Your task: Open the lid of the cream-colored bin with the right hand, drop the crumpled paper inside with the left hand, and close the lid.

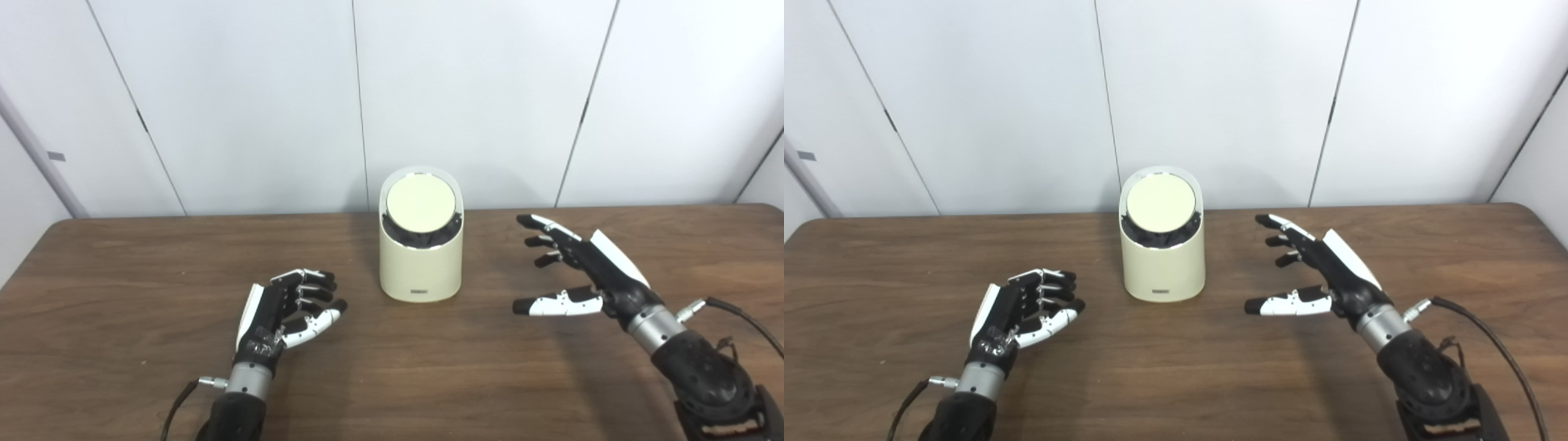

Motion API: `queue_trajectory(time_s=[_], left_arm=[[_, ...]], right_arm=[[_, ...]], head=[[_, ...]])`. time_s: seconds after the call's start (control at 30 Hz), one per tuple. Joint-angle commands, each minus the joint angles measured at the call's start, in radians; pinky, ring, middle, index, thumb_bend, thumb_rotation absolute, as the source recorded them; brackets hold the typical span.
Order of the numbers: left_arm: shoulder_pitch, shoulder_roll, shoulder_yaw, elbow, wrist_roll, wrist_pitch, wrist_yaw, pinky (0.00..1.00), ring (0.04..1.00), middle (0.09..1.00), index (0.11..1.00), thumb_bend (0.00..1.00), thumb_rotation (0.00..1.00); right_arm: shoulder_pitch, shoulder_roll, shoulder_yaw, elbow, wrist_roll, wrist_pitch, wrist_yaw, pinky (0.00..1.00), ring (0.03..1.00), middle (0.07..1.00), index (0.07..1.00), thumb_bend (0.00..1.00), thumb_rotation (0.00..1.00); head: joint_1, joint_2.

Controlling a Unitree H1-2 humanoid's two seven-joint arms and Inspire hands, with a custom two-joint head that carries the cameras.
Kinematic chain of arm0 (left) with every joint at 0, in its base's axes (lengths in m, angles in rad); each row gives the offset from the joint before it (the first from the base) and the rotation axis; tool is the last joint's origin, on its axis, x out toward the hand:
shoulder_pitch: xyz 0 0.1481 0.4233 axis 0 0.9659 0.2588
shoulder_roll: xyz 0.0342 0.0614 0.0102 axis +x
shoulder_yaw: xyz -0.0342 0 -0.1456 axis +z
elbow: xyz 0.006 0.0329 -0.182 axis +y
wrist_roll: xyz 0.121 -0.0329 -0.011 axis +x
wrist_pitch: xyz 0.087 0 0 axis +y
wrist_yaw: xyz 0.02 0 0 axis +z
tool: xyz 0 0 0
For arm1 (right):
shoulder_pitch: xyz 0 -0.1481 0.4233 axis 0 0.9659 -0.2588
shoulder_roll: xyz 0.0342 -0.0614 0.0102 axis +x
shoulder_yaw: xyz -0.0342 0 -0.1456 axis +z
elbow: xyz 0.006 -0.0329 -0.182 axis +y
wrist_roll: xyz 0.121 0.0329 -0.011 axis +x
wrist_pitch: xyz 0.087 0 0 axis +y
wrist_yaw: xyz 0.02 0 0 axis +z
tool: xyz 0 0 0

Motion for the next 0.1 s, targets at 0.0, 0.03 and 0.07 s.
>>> queue_trajectory(time_s=[0.0, 0.03, 0.07], left_arm=[[-0.041, 0.013, -0.001, -0.032, -0.011, -0.048, -0.008, 0.54, 0.632, 0.724, 0.736, 0.68, 0.06], [-0.041, 0.016, -0.002, -0.031, -0.011, -0.054, -0.011, 0.54, 0.634, 0.724, 0.743, 0.68, 0.07], [-0.041, 0.021, -0.003, -0.032, -0.014, -0.058, -0.017, 0.54, 0.635, 0.726, 0.755, 0.69, 0.07]], right_arm=[[-0.020, -0.003, -0.007, -0.014, 0.002, -0.013, -0.026, 0.76, 0.861, 0.922, 0.897, 0.76, 0.30], [-0.018, 0.001, -0.007, -0.007, 0.004, -0.020, -0.030, 0.76, 0.857, 0.921, 0.894, 0.76, 0.29], [-0.014, 0.005, -0.007, -0.002, 0.004, -0.028, -0.035, 0.75, 0.852, 0.919, 0.889, 0.77, 0.26]], head=[[0.000, 0.001], [0.002, 0.001], [0.002, 0.001]])
